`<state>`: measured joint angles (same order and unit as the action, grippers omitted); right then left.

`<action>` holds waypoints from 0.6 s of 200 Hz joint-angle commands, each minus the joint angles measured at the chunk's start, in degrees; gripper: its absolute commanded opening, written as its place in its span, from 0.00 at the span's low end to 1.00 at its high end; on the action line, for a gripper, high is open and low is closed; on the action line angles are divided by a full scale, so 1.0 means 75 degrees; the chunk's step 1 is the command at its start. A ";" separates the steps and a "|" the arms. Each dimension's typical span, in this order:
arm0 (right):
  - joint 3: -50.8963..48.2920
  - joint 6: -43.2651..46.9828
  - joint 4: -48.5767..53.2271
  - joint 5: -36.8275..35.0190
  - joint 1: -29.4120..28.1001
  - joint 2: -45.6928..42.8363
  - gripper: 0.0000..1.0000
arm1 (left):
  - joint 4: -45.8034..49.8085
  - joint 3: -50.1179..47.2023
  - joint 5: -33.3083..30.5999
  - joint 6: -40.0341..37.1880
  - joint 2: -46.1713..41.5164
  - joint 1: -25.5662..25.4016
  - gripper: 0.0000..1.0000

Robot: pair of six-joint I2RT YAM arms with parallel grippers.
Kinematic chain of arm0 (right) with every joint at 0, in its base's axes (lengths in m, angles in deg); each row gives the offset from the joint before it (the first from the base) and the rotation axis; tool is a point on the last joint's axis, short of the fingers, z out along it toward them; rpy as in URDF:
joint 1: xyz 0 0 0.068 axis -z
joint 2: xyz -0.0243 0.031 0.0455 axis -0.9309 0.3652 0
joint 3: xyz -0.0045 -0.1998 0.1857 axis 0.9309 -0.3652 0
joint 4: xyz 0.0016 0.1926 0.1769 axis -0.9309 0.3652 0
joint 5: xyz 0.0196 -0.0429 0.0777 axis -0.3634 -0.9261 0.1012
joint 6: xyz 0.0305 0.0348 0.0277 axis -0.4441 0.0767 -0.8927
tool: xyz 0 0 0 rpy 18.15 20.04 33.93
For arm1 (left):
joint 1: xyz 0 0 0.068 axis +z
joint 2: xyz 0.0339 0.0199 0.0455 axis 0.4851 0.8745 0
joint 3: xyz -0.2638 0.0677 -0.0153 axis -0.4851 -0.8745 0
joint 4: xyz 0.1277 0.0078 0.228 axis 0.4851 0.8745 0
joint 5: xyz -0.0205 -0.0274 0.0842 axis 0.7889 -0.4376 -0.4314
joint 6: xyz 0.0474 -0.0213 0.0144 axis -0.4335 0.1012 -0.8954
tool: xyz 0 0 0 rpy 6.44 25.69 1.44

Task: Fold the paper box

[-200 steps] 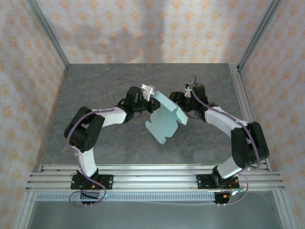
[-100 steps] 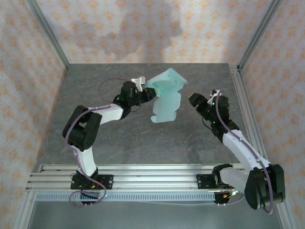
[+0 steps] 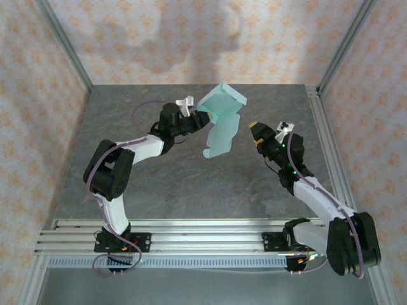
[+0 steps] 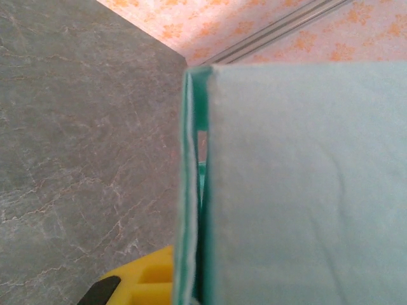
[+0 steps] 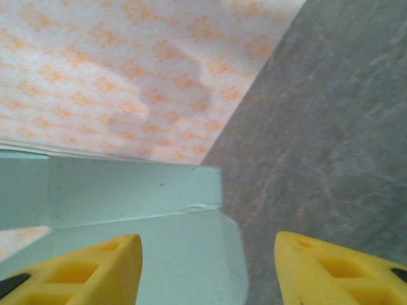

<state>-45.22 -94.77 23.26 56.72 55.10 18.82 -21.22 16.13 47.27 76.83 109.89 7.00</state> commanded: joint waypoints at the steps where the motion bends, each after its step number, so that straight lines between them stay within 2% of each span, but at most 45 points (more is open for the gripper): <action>1: 0.0668 -0.0546 -0.1004 0.0298 -0.0196 0.0371 0.57 | -0.0100 0.0205 0.0214 -0.0208 0.0094 -0.0005 0.00; 84: 0.1649 -0.0269 -0.1132 0.0623 -0.0465 0.1382 0.56 | 0.0091 0.0012 0.0150 -0.0846 -0.0052 -0.0006 0.00; 120: 0.1887 -0.0137 -0.0620 0.0776 -0.0481 0.1497 0.40 | 0.0265 0.0006 0.0116 -0.1032 -0.0099 -0.0017 0.00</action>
<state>-33.20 -96.71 18.06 60.80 51.85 30.08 -19.89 16.17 47.44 71.83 110.64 7.00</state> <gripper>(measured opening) 0.439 0.090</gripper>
